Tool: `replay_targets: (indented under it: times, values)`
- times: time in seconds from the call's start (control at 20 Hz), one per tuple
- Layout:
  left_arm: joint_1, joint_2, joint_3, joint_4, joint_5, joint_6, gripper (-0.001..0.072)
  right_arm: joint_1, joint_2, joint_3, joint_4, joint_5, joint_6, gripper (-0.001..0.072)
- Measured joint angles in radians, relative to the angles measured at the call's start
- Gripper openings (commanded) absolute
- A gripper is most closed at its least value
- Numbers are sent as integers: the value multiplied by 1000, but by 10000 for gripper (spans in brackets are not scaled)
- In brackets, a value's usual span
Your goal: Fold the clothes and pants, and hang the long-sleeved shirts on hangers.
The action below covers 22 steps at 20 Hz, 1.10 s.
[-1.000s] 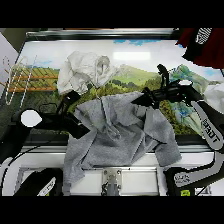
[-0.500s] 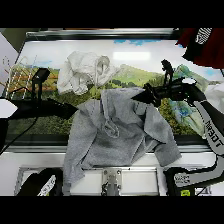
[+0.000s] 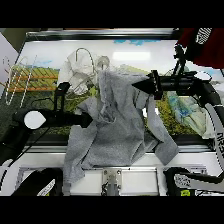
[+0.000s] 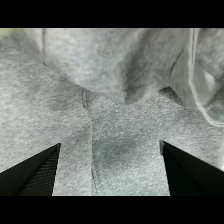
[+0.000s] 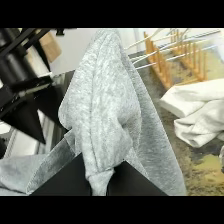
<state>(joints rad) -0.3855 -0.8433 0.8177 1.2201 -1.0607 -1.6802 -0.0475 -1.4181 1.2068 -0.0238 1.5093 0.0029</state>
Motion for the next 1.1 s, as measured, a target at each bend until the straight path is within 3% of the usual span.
replay_targets:
  times: [0.25,0.7,0.75,0.85,0.95,1.1]
  values:
    - [-138,-26,-8,70,121,-199,685,0,18,0,10,-30,37,9]
    - [-178,39,-39,40,299,-348,684,0,22,0,13,-40,51,9]
    - [-186,27,-45,38,314,-359,618,0,22,0,13,-41,51,9]
    - [-208,-15,-52,36,349,-375,376,0,23,0,13,-42,55,9]
    - [-220,-61,-56,36,371,-385,15,0,26,0,13,-44,67,8]
    - [-188,-91,-58,38,376,-388,13,0,45,0,13,-44,92,9]
